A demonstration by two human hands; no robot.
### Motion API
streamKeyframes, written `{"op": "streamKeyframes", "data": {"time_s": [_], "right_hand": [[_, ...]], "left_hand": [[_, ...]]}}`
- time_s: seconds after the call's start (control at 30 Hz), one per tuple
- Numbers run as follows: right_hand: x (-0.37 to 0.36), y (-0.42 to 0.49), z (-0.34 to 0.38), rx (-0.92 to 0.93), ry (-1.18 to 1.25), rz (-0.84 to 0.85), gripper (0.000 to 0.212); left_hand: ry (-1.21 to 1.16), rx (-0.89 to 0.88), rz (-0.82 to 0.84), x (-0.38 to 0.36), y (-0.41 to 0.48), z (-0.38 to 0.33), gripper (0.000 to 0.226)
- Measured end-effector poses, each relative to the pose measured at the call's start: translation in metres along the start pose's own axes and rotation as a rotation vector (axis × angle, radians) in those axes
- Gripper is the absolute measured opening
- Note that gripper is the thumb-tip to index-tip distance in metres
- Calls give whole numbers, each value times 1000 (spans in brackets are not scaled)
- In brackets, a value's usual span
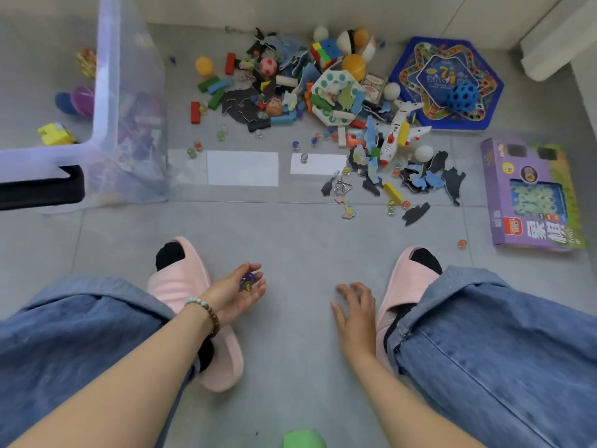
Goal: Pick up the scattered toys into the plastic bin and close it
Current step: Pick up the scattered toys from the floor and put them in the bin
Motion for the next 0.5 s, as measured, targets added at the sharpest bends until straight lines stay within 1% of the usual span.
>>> {"op": "streamKeyframes", "data": {"time_s": [0.1,0.23,0.3,0.33,0.4,0.5], "right_hand": [[8,0,-4,-116,159,20,22],[20,-3,4,-256,255,53,18],[29,0,22,-313,405,67,17],[35,3,36,-320,510,94,17],[47,8,70,-259,663,186,19],[63,14,112,-119,708,342,22]], "left_hand": [[-2,54,41,-4,-10,9,21],[7,85,94,-14,-19,17,19],[27,86,125,-21,-21,18,20],[35,83,137,-27,-22,18,19],[36,78,168,-41,-22,19,18],[13,57,240,-70,-20,15,20]]}}
Point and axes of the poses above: each hand's wrist, its own y-axis towards the middle knuckle, its own x-axis out of the back of the hand, z = x × y, the point moved 3 cm from there along y, towards the middle knuckle, and after that the axes turned 14 degrees about -x, right-handed, at the moved point
